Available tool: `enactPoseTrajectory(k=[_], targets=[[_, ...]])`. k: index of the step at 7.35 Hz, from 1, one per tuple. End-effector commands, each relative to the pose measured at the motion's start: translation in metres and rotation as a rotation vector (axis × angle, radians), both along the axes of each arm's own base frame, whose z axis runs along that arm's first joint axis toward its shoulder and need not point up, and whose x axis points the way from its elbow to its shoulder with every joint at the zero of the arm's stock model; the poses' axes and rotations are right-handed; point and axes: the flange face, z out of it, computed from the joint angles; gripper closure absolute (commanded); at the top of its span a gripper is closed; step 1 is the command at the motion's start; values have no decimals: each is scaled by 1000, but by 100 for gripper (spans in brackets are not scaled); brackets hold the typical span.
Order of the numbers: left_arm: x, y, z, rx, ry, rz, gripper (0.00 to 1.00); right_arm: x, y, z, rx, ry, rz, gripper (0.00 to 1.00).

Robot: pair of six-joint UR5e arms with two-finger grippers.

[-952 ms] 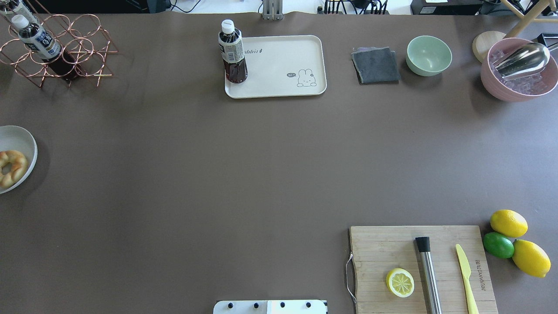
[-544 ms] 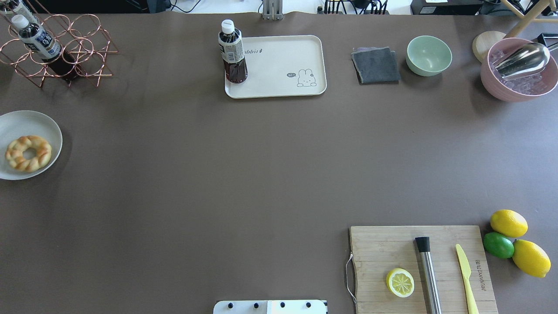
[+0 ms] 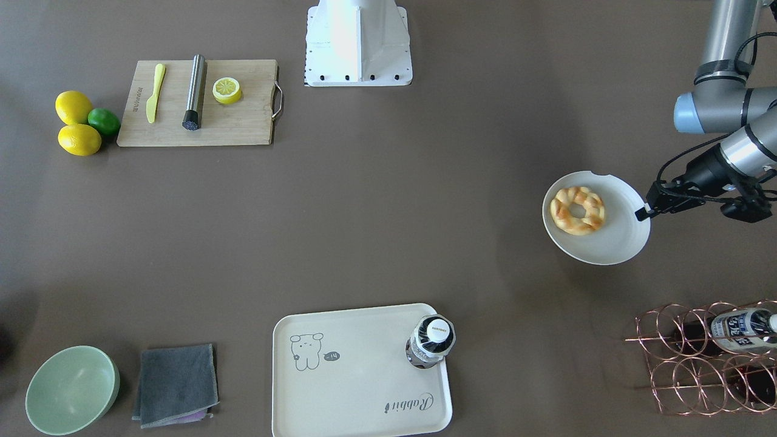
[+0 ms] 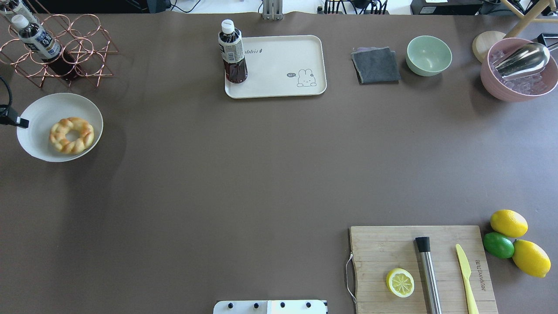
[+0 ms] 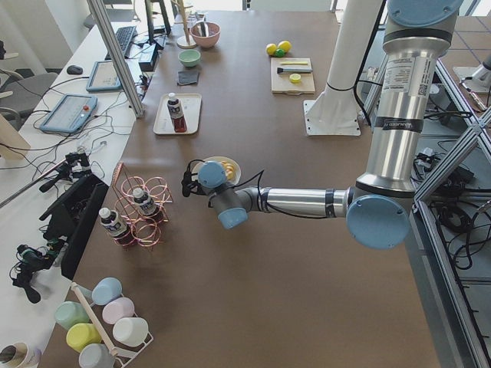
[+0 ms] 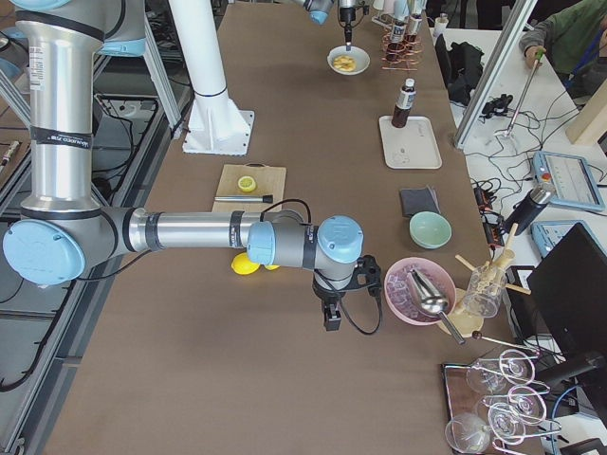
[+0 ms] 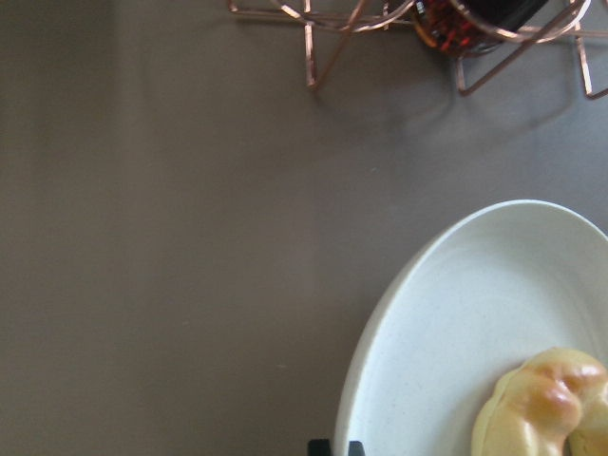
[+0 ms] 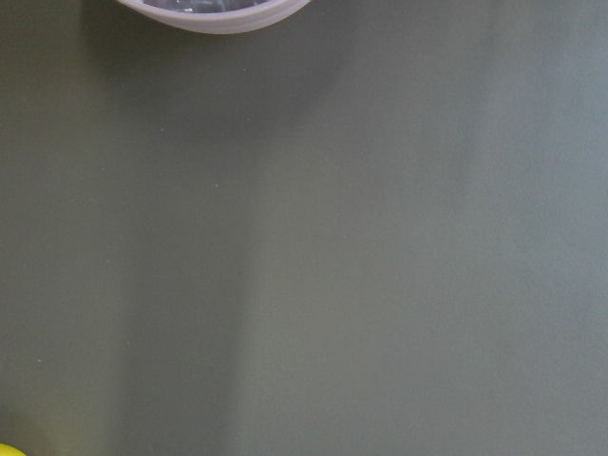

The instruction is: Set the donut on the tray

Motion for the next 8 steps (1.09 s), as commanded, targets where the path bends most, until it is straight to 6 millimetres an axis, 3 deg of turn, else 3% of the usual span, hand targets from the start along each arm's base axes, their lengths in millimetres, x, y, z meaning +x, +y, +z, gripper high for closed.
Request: enactPoseTrajectory(k=[1, 3, 5, 6, 7, 8], targets=[[96, 42, -101, -74, 158, 3, 100, 1, -1, -37, 200, 24, -1, 0], [196, 90, -159, -82, 209, -19, 100, -19, -5, -50, 216, 1, -28, 0], [285, 111, -257, -97, 208, -67, 100, -71, -14, -68, 160, -37, -44, 0], [319, 143, -310, -100, 172, -62, 100, -102, -16, -86, 135, -58, -15, 0], [338, 164, -352, -118, 171, -73, 100, -127, -15, -96, 120, -87, 22, 0], [354, 175, -376, -139, 166, -89, 100, -157, -10, -107, 88, -117, 48, 0]])
